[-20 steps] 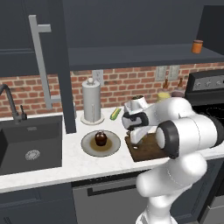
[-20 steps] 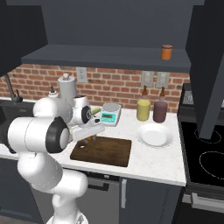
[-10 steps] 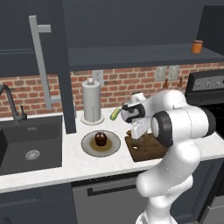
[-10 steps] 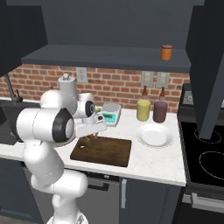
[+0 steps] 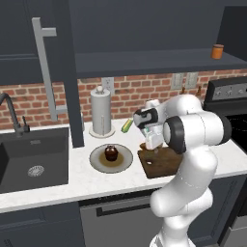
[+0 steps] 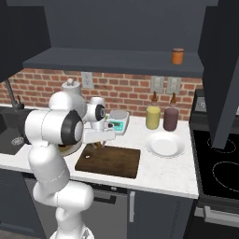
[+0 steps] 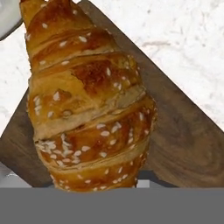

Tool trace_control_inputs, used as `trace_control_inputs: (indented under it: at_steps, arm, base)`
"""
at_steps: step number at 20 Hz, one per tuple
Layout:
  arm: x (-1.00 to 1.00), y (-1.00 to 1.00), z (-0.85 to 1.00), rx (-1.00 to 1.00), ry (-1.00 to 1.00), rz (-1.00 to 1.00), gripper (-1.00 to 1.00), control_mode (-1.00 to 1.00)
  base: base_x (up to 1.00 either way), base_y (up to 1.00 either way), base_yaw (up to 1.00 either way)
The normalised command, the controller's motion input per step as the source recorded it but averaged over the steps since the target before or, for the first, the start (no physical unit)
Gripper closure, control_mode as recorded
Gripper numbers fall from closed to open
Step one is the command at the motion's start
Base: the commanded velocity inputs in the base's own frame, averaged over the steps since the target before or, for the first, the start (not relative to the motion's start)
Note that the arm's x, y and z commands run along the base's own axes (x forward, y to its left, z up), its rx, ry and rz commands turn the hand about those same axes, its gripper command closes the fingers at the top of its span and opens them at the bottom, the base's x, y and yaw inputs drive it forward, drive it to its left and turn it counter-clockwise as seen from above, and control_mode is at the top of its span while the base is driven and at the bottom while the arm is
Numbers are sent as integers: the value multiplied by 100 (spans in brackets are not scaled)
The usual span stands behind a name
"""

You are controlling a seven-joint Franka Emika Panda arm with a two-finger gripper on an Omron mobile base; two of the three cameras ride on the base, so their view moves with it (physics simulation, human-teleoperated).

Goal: From the different types of pastries on the counter, select a croissant and place it on the cutting board. Then retrieve a jar of jam from the cabinet and place it alongside the croissant on the cutting board.

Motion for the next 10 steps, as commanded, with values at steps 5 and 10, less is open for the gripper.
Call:
trace_control_inputs:
  at_steps: [5, 10]
  arm:
    - [-75, 0, -21, 6, 0, 0, 100, -100]
    - [-75, 0, -6, 3, 0, 0, 100, -100]
  base:
    - [0, 0, 0]
    - [0, 0, 0]
